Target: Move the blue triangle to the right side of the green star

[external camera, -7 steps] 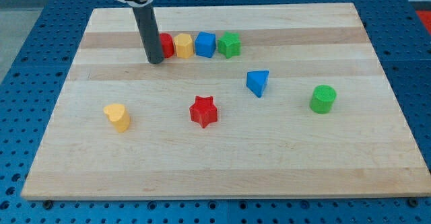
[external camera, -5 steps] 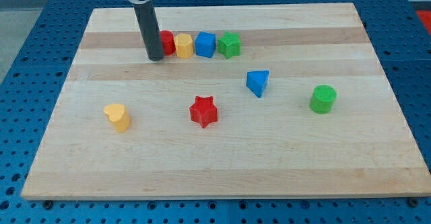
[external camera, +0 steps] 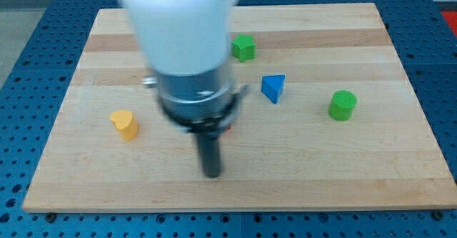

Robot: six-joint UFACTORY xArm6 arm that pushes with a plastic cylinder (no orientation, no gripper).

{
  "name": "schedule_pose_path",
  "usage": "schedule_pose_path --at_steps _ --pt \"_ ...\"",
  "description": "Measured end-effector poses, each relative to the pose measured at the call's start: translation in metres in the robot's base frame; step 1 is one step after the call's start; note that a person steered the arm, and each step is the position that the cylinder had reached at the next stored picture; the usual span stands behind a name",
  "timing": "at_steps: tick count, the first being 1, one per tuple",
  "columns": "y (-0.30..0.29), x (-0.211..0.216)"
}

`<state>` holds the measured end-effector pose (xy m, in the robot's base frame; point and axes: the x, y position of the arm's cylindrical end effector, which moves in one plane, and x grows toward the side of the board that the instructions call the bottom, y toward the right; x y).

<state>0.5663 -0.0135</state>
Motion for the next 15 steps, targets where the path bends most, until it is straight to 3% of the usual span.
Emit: schedule_pose_path --at_steps 1,3,4,5,6,7,8,10,11,12,15 --pt "0.072 -0.032" --pt "0.088 -0.135" --pt "0.088 -0.135" --pt "0.089 -0.166" --pt "0.099 -0.132" --pt "0.129 -0.025" --pt "0.126 -0.017" --pt "0.041 -0.111" --pt "0.039 -0.116" --pt "0.044 -0.157" --pt "0.059 -0.170"
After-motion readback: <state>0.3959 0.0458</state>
